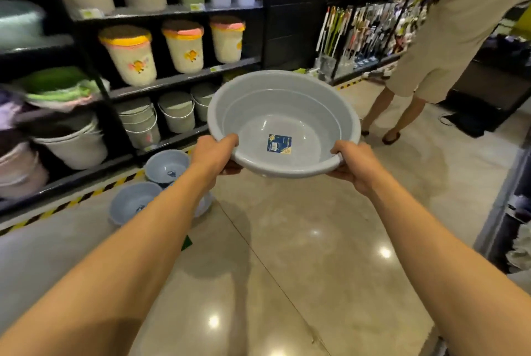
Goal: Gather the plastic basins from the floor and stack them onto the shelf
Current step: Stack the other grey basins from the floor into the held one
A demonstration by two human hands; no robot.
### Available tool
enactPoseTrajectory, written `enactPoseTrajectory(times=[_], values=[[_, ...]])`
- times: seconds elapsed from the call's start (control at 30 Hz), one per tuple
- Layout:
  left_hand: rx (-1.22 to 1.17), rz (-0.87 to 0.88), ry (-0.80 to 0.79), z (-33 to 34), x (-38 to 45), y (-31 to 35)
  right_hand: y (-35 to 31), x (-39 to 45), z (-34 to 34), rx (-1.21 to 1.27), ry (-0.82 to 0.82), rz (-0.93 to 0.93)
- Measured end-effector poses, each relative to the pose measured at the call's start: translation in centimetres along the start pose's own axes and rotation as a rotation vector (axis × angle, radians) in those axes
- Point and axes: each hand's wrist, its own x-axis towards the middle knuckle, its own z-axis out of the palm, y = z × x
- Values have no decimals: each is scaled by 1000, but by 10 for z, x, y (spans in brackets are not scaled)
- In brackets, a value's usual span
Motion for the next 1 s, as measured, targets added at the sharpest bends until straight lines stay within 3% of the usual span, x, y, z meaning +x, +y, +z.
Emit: enactPoseTrajectory(times=[0.2,0.43,0.7,1.0], values=[[25,-35,173,-105,37,7,-26,16,122,-69,-171,-5],[2,-76,267,-185,82,1,-37,42,222,-89,-269,-29],[-39,-143,348,-211,134,-8,-46,97,286,-128,-354,-27],[-44,-193,424,-211,245,-6,-54,216,361,-129,-443,22]])
